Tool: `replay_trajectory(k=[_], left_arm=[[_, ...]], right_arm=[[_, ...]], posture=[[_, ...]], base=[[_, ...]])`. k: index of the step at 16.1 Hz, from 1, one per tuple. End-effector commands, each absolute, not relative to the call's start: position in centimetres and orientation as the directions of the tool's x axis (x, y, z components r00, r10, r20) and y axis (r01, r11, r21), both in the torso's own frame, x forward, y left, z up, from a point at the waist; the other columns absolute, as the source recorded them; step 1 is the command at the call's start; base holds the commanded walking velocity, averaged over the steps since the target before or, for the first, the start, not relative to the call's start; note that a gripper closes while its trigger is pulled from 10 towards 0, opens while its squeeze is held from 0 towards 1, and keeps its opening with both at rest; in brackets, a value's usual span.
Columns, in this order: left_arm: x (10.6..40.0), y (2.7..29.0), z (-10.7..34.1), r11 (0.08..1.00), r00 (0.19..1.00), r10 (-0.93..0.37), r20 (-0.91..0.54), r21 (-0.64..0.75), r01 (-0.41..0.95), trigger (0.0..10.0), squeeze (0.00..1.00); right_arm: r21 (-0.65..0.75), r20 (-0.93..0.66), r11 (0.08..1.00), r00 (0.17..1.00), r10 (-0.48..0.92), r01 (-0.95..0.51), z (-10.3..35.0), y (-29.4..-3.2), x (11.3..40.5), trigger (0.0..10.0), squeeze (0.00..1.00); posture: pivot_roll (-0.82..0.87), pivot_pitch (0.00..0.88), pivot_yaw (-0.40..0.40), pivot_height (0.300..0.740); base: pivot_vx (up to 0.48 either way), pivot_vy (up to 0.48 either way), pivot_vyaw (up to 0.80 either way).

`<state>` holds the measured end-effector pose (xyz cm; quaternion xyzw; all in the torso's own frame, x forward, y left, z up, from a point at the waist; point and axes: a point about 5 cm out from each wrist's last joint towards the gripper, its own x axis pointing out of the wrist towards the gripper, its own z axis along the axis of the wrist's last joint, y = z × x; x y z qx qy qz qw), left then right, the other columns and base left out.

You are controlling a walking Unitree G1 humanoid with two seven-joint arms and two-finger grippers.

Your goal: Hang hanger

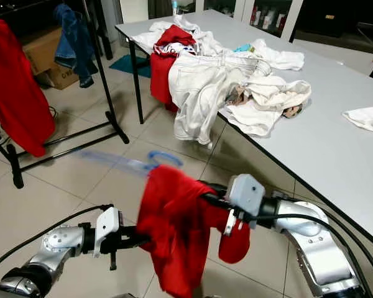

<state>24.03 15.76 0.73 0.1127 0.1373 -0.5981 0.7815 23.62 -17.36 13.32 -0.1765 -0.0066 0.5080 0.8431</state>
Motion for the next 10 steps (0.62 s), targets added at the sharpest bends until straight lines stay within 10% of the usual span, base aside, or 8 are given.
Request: replay_trajectory(k=[1, 10], left_arm=[[23.9, 15.8, 0.8, 0.254, 0.242, -0.91, -0.337, 0.01, 0.967, 0.0, 0.0], [25.8, 20.5, 3.5, 0.428, 0.415, -0.877, -0.243, -0.002, 0.904, 0.0, 0.0]], right_arm=[[-0.286, -0.143, 0.459, 0.511, 0.847, -0.841, 13.4, -17.9, 23.7, 0.0, 0.0], [-0.274, -0.1, 0.51, 0.551, 0.828, -0.816, 11.5, -20.3, 23.4, 0.0, 0.0]], posture=[[-0.11, 0.0, 0.021, 0.74], [-0.08, 0.0, 0.009, 0.74]], base=[[0.0, 0.0, 0.0], [0.0, 0.0, 0.0]])
